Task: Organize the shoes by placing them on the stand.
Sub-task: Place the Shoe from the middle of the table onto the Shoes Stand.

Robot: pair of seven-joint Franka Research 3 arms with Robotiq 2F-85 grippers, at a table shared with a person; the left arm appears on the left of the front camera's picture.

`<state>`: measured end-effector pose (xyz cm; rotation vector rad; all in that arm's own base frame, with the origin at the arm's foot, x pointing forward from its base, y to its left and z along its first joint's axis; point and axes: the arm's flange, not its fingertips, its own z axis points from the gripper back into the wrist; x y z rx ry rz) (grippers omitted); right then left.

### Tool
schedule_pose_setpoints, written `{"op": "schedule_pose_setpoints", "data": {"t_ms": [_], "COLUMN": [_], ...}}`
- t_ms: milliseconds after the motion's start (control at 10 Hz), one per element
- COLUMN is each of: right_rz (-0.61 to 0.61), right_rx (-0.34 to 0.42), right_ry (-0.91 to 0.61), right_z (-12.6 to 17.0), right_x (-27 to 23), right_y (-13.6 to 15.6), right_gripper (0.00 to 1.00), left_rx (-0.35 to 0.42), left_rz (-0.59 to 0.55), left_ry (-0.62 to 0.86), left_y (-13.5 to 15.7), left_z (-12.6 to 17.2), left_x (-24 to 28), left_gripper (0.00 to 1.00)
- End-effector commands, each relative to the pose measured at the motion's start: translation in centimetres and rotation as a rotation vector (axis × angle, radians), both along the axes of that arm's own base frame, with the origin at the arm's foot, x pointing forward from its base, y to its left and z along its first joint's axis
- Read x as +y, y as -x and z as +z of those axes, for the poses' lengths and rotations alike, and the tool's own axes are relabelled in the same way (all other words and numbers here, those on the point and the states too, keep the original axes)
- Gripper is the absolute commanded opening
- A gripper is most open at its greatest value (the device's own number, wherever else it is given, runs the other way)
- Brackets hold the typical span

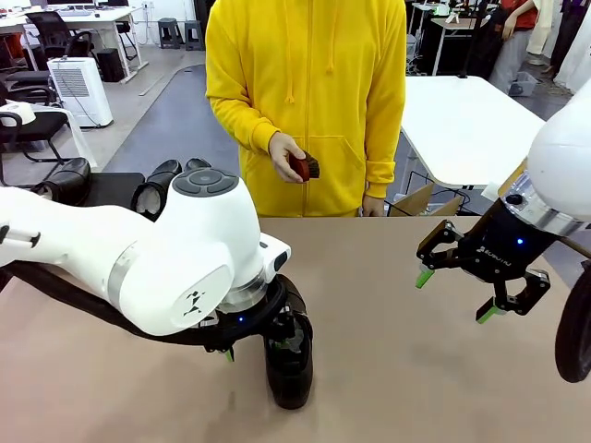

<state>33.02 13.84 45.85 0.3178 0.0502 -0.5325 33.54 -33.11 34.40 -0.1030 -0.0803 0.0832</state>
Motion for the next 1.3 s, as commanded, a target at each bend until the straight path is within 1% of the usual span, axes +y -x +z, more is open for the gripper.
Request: {"op": "schedule_pose_setpoints", "data": {"t_ms": [0, 100, 200, 300, 500, 800, 900, 1000, 1100, 1200], "right_rz": [0.015, 0.015, 0.015, 0.015, 0.015, 0.015, 0.015, 0.015, 0.015, 0.015], "right_rx": [-0.003, -0.003, -0.003, -0.003, -0.003, -0.003, -0.003, -0.003, -0.003, -0.003], "right_ry": [0.002, 0.002, 0.002, 0.002, 0.002, 0.002, 0.002, 0.002, 0.002, 0.002], "right_z": [0.3, 0.3, 0.3, 0.3, 0.3, 0.3, 0.3, 0.3, 0.3, 0.3], "right_x": [-0.2, -0.2, -0.2, -0.2, -0.2, -0.2, -0.2, -0.2, -0.2, -0.2], "right_y": [-0.2, -0.2, -0.2, -0.2, -0.2, -0.2, -0.2, -0.2, -0.2, -0.2], "right_gripper": [1.00, 1.00, 1.00, 1.00, 1.00, 1.00, 1.00, 1.00, 1.00, 1.00], "left_rx": [0.019, 0.009, 0.017, 0.010, 0.003, 0.005, 0.035, 0.088, 0.164, 0.156], "left_rz": [-0.011, -0.025, -0.044, -0.057, -0.069, -0.067, -0.069, -0.102, -0.208, -0.279], "left_ry": [-0.019, -0.006, -0.007, -0.009, -0.010, -0.028, -0.054, -0.064, -0.054, 0.024], "left_y": [-0.3, -0.2, 0.0, 0.2, 0.3, 0.2, 0.1, 0.0, 0.6, 1.7], "left_z": [-0.4, -0.5, -0.7, -0.6, -0.1, 0.0, -0.2, -0.1, 1.6, 5.1], "left_x": [-0.8, -1.2, -2.0, -2.3, -2.6, -2.2, -1.9, -1.3, -0.5, 0.9], "left_gripper": [0.51, 0.31, 0.12, 0.00, 0.00, 0.00, 0.00, 0.00, 0.00, 0.00]}}
